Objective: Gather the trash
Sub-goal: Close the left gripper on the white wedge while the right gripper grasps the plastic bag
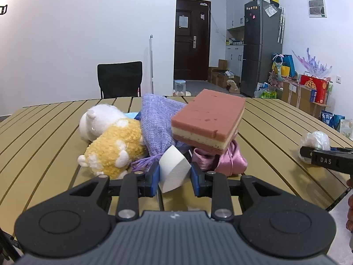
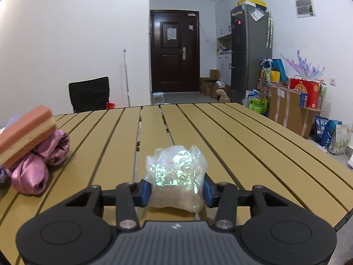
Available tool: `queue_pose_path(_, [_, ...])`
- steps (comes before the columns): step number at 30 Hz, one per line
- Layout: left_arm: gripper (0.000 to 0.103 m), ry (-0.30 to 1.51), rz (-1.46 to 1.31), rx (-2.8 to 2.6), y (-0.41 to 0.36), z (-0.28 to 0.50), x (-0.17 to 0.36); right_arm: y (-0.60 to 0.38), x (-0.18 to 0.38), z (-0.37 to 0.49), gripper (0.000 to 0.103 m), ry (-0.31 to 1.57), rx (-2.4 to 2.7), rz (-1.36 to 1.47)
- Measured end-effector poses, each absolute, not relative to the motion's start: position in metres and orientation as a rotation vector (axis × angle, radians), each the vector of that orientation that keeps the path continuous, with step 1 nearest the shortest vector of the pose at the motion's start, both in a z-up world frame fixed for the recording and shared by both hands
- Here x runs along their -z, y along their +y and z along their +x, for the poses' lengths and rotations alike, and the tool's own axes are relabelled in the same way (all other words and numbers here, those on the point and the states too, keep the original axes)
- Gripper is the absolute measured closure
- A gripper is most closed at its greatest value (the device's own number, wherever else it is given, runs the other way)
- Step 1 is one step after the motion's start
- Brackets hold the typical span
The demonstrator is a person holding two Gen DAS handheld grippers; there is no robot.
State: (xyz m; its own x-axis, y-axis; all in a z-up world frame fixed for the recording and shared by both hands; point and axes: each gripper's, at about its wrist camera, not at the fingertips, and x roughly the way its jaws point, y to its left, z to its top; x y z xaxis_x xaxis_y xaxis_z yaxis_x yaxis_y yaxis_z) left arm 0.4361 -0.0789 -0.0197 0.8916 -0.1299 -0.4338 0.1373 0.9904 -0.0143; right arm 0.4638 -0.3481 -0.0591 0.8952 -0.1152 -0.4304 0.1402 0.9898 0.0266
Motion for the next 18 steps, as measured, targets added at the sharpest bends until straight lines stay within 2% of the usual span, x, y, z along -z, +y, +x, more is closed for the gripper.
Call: queue_pose_path(18, [0.074, 0.369, 0.030, 0.103, -0.068, 0.402, -0.001, -0.321, 0.033, 0.408, 0.062, 0.381, 0.038, 0.030])
